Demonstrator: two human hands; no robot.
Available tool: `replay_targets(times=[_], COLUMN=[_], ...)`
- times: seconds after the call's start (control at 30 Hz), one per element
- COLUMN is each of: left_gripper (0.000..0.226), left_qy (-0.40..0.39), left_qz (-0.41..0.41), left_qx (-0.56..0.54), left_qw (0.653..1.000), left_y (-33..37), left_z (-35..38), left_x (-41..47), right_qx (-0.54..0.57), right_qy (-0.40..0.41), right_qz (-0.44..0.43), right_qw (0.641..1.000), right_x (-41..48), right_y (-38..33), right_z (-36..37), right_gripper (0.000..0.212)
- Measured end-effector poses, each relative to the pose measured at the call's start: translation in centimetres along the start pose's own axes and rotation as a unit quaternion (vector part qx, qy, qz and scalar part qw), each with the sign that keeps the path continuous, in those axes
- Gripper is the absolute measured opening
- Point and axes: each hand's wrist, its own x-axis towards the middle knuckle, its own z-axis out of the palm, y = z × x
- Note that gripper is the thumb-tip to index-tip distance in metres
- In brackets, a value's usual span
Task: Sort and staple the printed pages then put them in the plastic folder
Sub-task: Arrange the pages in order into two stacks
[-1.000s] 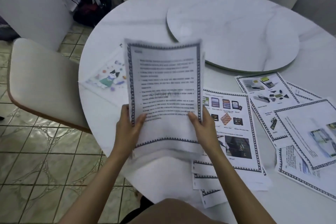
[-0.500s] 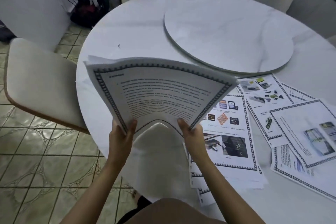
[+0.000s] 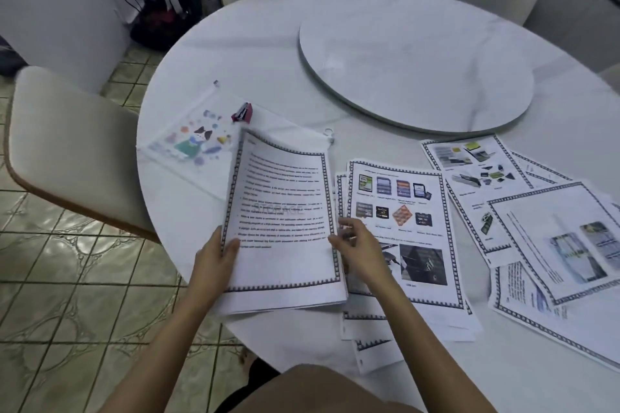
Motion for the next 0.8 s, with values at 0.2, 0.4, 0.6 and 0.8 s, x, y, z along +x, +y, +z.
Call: replay_targets(times=[0.2, 0.4, 0.6, 0.8], left_gripper=[0.035, 0.036, 0.035, 0.033], left_qy=[0.004, 0.026, 0.066, 0.096], left_qz=[-0.043, -0.056, -0.075, -0.080], left_qx=[-0.001, 0.009, -0.032, -0.087], left_qw=[0.999, 0.998, 0.994, 0.988], left_y=[-0.7, -0.9, -1.0, -1.3], left_z=[0.1, -0.8, -2.0, -3.0], left_x=[0.1, 0.3, 0.3, 0.3], right_qx=[-0.098, -0.237, -0.264, -0.194], right_qy=[0.196, 0.281, 0.291, 0.331], right_qz=[0.013, 0.165, 0.160, 0.127], right_qw=[0.976, 0.915, 0.906, 0.915], right_x=[0.5, 0.3, 0.7, 1.0], right_y=[3.3, 6.1, 7.0, 7.8], right_z=[-6.5, -11.0, -11.4, -12.1], right_gripper=[0.039, 0.070, 0.064, 0.034])
